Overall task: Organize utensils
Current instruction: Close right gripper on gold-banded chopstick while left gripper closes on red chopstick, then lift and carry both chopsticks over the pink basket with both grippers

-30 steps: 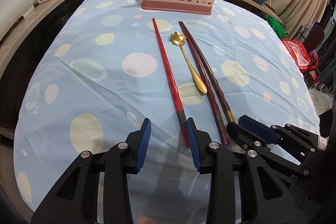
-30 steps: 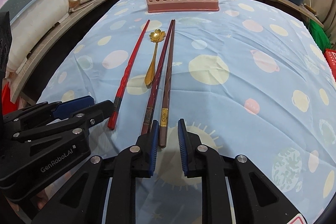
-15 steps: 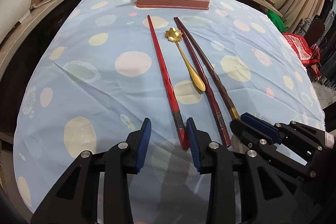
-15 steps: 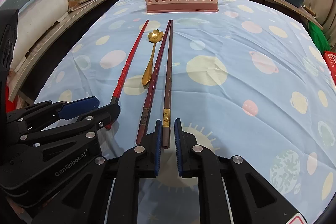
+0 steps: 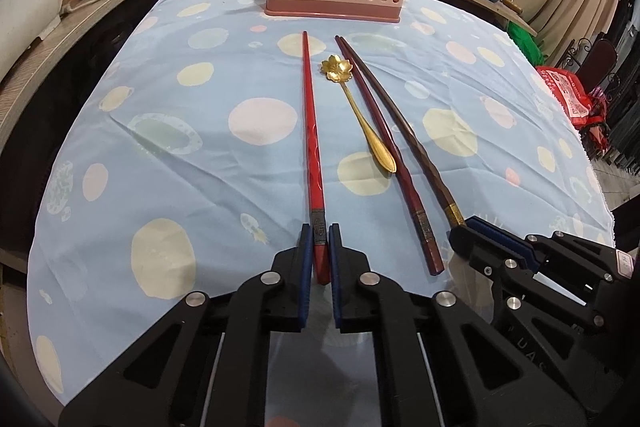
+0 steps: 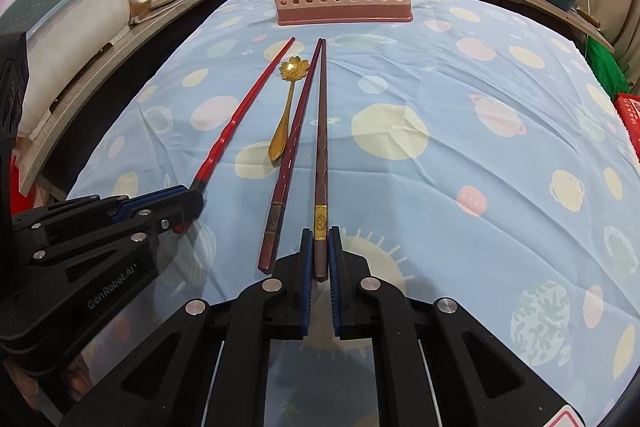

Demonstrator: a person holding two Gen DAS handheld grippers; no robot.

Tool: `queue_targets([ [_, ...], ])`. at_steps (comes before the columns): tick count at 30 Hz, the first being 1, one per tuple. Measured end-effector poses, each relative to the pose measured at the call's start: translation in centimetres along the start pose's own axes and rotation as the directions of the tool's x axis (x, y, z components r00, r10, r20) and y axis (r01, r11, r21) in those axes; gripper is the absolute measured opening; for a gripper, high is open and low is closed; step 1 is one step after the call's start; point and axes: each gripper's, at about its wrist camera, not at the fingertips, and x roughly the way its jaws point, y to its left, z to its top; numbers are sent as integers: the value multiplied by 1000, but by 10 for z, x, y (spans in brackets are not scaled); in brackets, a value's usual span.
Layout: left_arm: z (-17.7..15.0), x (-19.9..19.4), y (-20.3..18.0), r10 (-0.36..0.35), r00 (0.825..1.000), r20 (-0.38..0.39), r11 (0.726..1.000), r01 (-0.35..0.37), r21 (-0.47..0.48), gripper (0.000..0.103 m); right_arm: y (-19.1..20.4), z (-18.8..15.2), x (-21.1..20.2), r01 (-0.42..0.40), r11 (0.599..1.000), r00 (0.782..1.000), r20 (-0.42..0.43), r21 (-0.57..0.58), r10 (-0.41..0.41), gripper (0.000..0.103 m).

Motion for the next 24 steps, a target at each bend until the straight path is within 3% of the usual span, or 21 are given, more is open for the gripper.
queue_targets([
  [10, 7, -34, 12, -18, 998, 65, 999, 21, -39, 7, -7, 7, -27, -16, 1000, 998, 61, 23, 15, 7],
  [24, 50, -88, 23, -26, 980, 198, 997, 39, -63, 7, -19, 59, -92, -63, 997, 970, 239, 52, 49, 7],
])
